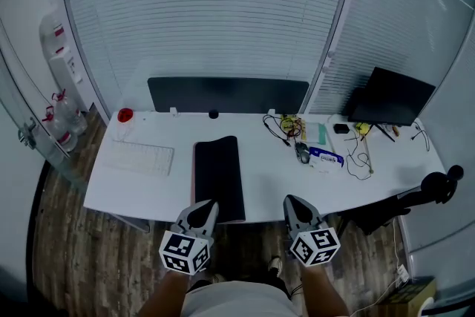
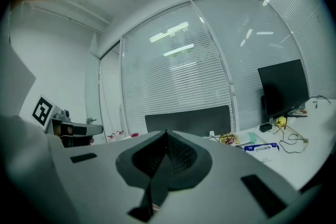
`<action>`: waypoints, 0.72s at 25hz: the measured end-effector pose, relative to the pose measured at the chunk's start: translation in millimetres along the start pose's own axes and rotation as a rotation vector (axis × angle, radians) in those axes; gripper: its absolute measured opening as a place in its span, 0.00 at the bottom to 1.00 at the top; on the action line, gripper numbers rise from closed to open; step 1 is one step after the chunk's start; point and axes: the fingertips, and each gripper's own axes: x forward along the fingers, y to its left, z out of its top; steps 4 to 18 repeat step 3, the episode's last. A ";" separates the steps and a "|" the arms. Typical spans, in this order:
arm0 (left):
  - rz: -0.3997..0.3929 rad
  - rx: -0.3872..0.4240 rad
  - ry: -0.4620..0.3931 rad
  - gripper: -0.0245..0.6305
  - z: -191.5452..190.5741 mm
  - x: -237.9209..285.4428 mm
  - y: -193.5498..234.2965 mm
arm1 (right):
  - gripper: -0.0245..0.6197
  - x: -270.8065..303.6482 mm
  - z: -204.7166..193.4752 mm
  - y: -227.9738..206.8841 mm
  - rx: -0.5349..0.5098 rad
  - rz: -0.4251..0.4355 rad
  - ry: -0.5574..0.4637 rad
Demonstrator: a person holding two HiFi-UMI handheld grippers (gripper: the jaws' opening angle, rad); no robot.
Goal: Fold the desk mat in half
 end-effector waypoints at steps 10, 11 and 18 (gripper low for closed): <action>0.000 0.002 -0.001 0.05 1.4 -1.1 1.5 | 0.12 0.6 0.2 1.3 -0.003 0.000 0.000; 0.000 0.002 -0.001 0.05 1.4 -1.1 1.5 | 0.12 0.6 0.2 1.3 -0.003 0.000 0.000; 0.000 0.002 -0.001 0.05 1.4 -1.1 1.5 | 0.12 0.6 0.2 1.3 -0.003 0.000 0.000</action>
